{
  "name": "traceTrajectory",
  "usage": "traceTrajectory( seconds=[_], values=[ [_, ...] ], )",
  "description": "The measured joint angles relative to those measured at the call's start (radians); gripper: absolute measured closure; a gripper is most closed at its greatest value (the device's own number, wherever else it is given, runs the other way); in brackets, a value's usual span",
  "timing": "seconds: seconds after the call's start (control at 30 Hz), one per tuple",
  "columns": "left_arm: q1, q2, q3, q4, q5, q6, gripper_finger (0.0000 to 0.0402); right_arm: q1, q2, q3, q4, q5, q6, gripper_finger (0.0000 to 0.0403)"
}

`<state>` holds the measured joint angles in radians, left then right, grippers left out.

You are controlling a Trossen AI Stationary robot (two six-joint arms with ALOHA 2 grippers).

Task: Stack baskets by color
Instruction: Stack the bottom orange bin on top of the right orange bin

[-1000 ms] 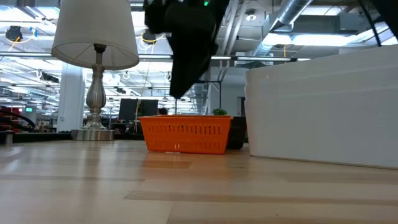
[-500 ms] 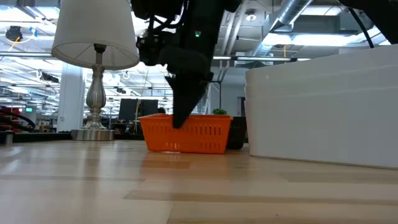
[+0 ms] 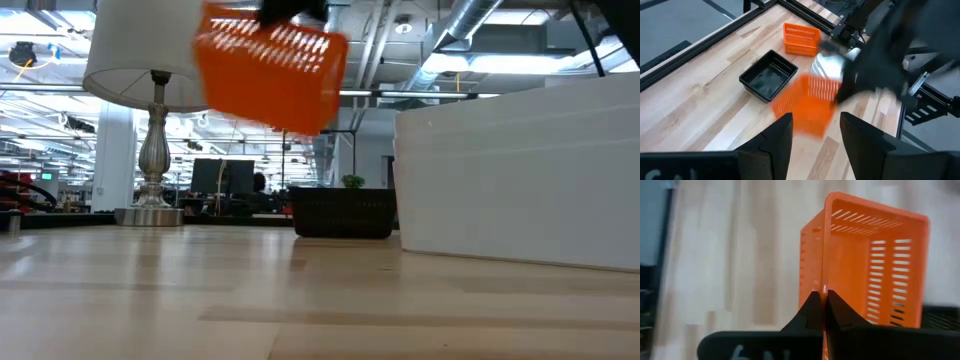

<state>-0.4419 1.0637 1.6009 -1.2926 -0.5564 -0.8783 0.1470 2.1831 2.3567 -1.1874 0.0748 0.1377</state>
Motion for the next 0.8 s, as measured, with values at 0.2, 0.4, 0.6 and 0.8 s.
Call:
traceTrajectory(
  seconds=[0.2, 0.4, 0.6, 0.8],
  values=[
    [0.000, 0.000, 0.000, 0.000, -0.004, 0.002, 0.0249, -0.048, -0.168, -0.007, -0.244, 0.201, 0.109, 0.0401],
    [0.000, 0.001, 0.000, 0.001, -0.023, 0.002, 0.0249, -0.095, -0.307, -0.078, -0.377, 0.375, 0.320, 0.0402],
    [0.000, 0.000, 0.000, 0.005, -0.045, 0.002, 0.0249, -0.147, -0.394, -0.328, -0.372, 0.446, 0.450, 0.0402],
    [0.000, 0.001, 0.000, 0.004, -0.053, 0.021, 0.0249, -0.185, -0.485, -0.667, -0.348, 0.432, 0.560, 0.0402]
  ],
)
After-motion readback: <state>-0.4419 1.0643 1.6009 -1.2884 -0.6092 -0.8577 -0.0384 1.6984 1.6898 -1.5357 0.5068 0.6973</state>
